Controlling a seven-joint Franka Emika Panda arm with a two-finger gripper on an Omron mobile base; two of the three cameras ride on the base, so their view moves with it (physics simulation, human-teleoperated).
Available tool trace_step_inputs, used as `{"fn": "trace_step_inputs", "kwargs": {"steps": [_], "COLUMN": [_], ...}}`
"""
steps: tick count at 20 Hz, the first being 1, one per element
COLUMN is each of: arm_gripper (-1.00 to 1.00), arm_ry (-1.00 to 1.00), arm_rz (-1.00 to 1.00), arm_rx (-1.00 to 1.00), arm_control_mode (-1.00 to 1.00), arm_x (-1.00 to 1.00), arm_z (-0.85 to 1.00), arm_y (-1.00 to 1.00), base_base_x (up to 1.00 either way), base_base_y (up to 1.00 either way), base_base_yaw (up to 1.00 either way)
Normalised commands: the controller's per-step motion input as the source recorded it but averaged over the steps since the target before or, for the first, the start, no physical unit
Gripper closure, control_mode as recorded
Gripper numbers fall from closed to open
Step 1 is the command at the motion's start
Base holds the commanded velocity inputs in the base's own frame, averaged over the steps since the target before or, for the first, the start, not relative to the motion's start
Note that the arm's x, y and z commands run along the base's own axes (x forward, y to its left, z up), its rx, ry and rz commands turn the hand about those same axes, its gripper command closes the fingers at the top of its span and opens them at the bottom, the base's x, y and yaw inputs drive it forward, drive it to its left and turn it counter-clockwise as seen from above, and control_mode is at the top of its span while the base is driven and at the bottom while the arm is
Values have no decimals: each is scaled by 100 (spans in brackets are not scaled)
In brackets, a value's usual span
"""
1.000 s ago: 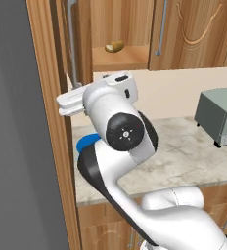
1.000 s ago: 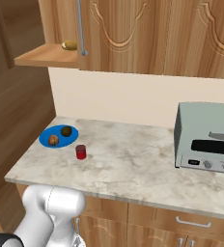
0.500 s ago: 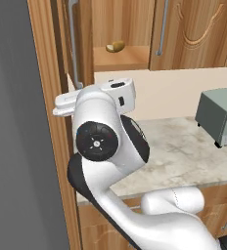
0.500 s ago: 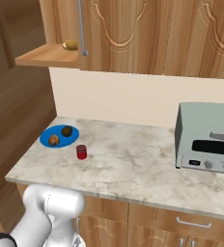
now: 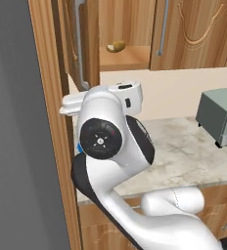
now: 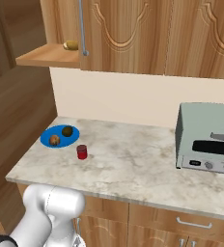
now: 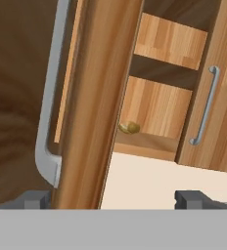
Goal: Pick the avocado and bread from the counter and place them on the plate. Then pick the jam from the cabinet and place it next to the plate. Lastly close the cabinet door.
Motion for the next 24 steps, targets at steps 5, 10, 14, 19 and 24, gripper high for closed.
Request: {"fn": "trace_step_inputs", "kwargs": {"steps": [5,10,14,19,24], "arm_gripper": [-100,-100,-100,-100,-100], "arm_ry": [0,0,0,0,0], "arm_rz": [10,15,15,10,2], "arm_rx": [0,5,5,2,0], "arm_control_mode": [-100,-100,-100,-100,-100], "arm_x": [-8,27,37,69,98], "arm_z": [-3,-2,-4,-11,-14], "arm_y": [-17,-53,-58,-65,-71], "base_base_x": [0,0,0,0,0], "base_base_y": [0,0,0,0,0], "base_base_yaw": [0,0,0,0,0]}}
